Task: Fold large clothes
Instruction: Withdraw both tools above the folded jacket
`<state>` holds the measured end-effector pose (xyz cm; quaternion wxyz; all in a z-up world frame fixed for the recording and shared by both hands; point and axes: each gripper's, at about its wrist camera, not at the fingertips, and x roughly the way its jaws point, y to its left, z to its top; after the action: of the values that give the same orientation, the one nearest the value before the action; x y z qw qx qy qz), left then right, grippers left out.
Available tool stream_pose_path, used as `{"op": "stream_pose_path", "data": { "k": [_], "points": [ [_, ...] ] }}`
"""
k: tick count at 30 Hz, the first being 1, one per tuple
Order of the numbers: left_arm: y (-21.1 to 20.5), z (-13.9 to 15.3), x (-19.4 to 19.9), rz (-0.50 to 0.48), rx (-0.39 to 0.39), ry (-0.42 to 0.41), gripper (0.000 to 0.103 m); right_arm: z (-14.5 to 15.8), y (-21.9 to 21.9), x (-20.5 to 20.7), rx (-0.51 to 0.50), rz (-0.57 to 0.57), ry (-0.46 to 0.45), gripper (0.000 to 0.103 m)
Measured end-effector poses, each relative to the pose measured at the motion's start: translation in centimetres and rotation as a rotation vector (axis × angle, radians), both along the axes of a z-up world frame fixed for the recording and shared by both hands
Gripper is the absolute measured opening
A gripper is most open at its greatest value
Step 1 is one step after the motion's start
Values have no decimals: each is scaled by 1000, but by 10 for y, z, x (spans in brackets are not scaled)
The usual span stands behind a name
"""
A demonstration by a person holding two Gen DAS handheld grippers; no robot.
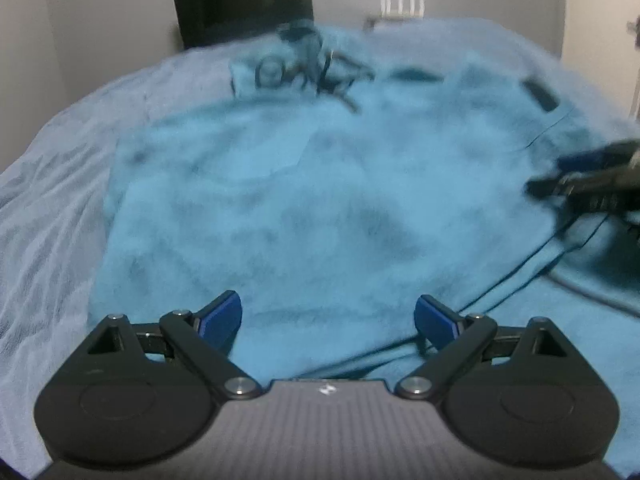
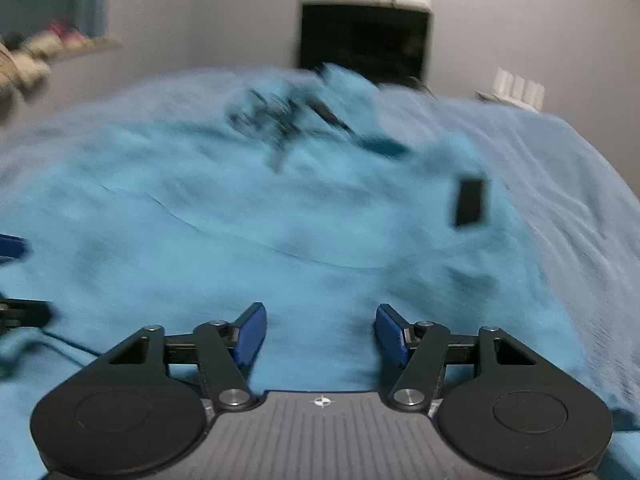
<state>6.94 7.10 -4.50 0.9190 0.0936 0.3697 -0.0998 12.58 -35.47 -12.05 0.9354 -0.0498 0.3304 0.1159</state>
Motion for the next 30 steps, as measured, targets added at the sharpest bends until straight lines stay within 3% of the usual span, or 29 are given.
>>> {"op": "stream_pose_path", "data": {
  "k": [4, 5, 6, 8, 9, 11, 12, 15, 17, 20, 25, 30],
  "points": [
    [8, -5, 7, 38, -28, 30, 96, -4, -29, 8, 14, -244, -18, 65],
    [10, -6, 8, 48, -36, 35, 97, -7, -38, 8, 24, -292, -18, 70],
    [12, -7, 9, 55, -45, 39, 97, -12, -50, 10, 72, -328, -4, 71],
    [13, -10, 11, 60, -55, 42, 97, -19, -61, 9, 155, -329, 15, 73],
    [14, -10, 10, 60, -56, 41, 97, -20, -60, 9, 155, -325, 13, 75],
    [14, -10, 10, 60, -53, 39, 98, -22, -50, 6, 111, -297, 5, 93],
    [14, -10, 9, 61, -45, 36, 98, -21, -45, 2, 82, -273, 5, 95],
    [9, -7, 4, 63, -9, 21, 98, -1, -45, -16, 74, -285, -36, 95],
    [8, -4, 0, 61, 10, 12, 98, 19, -59, -32, 132, -327, -79, 103],
    [8, -1, -3, 62, 13, -1, 98, 51, -81, -56, 241, -321, -107, 102],
    [7, 6, -12, 74, 38, -40, 98, 91, -104, -103, 117, -269, -165, 102],
    [5, 12, -21, 59, 54, -66, 99, 107, -137, -144, 70, -197, -71, 102]
  ]
}}
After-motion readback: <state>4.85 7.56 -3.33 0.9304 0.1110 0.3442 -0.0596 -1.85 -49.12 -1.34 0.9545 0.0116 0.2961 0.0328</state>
